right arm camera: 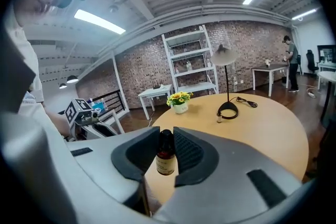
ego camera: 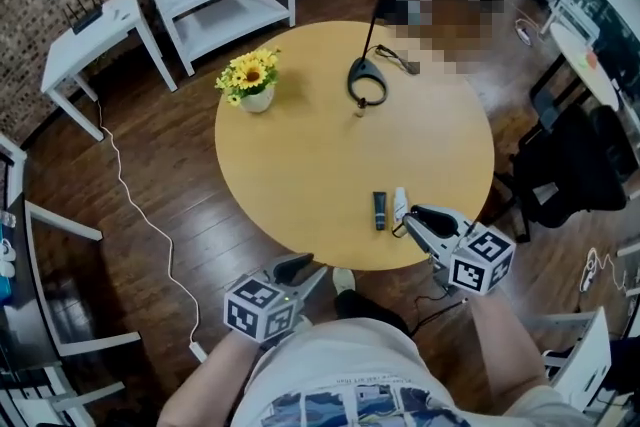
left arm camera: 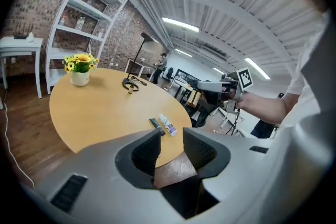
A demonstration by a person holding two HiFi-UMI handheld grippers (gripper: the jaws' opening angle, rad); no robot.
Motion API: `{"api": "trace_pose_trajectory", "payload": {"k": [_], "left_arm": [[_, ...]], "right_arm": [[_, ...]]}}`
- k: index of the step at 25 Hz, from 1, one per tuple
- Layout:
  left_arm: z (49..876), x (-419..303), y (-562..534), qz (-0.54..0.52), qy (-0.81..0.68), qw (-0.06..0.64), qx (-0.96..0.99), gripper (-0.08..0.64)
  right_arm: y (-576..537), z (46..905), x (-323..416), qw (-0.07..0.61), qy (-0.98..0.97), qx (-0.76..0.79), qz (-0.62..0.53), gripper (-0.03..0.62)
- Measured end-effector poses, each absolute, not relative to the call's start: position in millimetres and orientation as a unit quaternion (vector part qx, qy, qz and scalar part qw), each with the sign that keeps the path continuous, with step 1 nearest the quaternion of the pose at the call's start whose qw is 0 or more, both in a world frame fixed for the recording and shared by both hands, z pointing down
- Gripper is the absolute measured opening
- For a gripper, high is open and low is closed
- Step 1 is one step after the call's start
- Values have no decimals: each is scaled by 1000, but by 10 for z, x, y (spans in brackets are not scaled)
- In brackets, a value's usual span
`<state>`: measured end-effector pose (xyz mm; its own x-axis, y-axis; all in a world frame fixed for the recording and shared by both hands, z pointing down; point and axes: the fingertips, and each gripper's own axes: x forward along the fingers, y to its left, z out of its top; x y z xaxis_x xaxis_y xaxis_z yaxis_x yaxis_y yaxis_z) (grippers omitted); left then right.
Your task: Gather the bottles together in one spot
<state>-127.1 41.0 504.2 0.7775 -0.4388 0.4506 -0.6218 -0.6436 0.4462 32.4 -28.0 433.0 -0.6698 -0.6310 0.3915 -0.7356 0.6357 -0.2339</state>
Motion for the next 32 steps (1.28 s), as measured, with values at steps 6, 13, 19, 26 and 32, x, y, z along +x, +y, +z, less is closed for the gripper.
{"api": "trace_pose_trajectory", "payload": {"k": [6, 13, 19, 26, 32], "left_arm": [[5041, -1055, -94, 149, -321, 328, 876, 137], [5095, -708, -596, 144, -348, 358, 855, 135], [5188, -568, -892, 139, -379, 391, 827, 135], [5325, -556, -1107, 146, -407, 418, 799, 135], [5431, -558, -1152, 148, -417, 438, 782, 135]], "right_arm": [[-1206, 4546, 685, 164, -894, 383, 166, 78], [-2298, 4818, 1038, 169, -896, 383, 149, 78], [-3138, 5314, 1134, 199, -894, 379, 129, 78], [-3996, 5795, 1039, 191, -892, 389, 127, 78], [-4428, 6167, 873, 186, -886, 407, 120, 78]]}}
